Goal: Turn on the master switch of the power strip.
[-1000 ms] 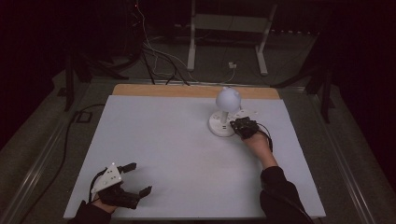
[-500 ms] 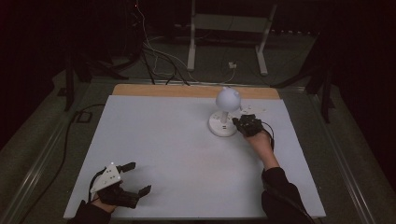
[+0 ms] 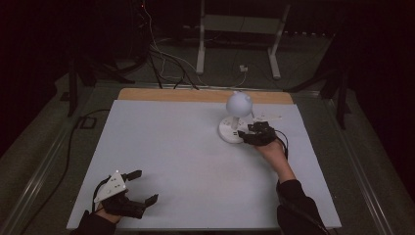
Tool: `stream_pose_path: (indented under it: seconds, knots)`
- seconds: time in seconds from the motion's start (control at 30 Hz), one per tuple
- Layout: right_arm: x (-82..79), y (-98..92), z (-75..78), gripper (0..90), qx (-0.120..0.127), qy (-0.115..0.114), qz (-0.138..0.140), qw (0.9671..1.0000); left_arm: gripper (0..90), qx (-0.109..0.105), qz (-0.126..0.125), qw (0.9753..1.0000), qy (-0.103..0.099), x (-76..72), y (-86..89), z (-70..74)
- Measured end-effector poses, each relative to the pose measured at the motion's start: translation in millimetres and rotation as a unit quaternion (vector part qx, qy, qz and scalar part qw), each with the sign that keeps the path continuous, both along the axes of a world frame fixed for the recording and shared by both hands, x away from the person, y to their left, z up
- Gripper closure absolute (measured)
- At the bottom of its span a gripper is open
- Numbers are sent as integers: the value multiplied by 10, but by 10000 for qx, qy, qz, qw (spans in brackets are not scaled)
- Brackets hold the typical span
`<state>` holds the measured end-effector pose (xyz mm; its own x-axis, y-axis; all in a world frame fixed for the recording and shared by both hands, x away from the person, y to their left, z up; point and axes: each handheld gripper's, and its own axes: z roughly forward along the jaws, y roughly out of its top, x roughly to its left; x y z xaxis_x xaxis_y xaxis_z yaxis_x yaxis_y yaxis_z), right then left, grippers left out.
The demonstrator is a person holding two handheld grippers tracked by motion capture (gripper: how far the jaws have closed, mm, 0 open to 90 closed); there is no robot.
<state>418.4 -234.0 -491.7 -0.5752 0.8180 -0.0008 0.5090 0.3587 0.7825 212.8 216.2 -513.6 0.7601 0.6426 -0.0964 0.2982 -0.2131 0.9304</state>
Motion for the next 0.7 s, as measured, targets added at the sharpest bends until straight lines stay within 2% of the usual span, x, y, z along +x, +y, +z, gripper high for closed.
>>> stream_pose_path:
  seconds: [0.07, 0.1, 0.13, 0.17, 0.23, 0.33, 0.43, 0.6, 0.7]
  knots:
    - [-10, 13, -5, 361, 16, 30, 44, 10000, 2, -4, 0, 10000, 1, 0, 1, 0]
    - [-18, 28, -4, 279, -10, 29, 19, 10000, 2, -7, -2, 10000, 2, 1, 2, 0]
    - [-20, 34, -3, 239, 0, 61, -4, 10000, 2, -4, 0, 10000, 1, 1, 1, 1]
    - [-20, 34, -3, 239, 0, 61, -4, 10000, 2, -7, 0, 10000, 0, 0, 1, 1]
    - [-17, 46, -6, 149, -22, 146, -33, 9999, 2, -5, -3, 10000, -6, -1, 0, 2]
    - [-20, 55, -9, 78, -34, 221, -40, 9997, 2, -13, 2, 10000, -3, 0, 1, 3]
    - [-42, 64, -2, 75, -55, 204, -22, 9998, 2, -4, 13, 10000, -11, 0, 4, 3]
    - [-41, 43, 21, 0, 73, 266, -10, 9996, 2, -9, 21, 10000, -15, -4, 4, 4]
    - [-59, 47, 46, 0, 7, 256, 2, 9997, 2, -4, 24, 10000, -11, -3, 1, 3]
